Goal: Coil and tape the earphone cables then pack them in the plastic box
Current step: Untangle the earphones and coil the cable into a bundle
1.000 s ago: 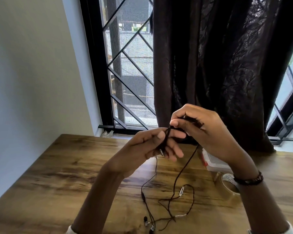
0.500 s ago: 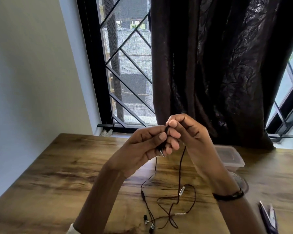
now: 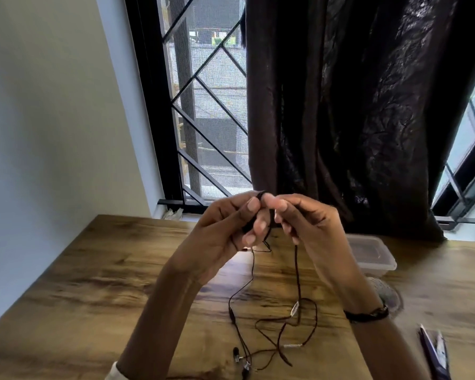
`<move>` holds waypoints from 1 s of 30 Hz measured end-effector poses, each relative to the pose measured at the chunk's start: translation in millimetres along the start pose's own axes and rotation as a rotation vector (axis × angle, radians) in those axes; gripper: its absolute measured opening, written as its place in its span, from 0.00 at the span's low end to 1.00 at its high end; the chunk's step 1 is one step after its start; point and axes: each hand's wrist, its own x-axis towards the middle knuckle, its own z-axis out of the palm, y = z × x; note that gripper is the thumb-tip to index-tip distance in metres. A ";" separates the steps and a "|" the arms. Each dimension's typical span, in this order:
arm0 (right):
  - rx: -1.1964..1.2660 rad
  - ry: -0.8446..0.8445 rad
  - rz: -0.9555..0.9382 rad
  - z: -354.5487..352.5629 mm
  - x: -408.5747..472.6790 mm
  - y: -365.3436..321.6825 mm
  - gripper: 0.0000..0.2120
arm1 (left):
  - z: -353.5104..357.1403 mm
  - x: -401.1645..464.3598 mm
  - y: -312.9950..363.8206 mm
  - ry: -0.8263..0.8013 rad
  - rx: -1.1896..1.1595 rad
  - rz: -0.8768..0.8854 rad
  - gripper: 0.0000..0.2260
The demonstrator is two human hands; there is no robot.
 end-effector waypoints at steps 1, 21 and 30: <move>-0.013 0.007 0.001 2.8 -3.6 5.1 0.09 | -0.7 0.5 -0.9 0.009 -0.019 0.013 0.10; -0.098 0.140 -0.061 25.3 -29.0 29.0 0.11 | 7.8 -1.9 -9.3 0.175 0.050 0.148 0.15; -0.468 0.158 -0.049 28.0 -54.9 19.8 0.09 | -2.0 1.8 -10.4 0.267 0.398 0.123 0.16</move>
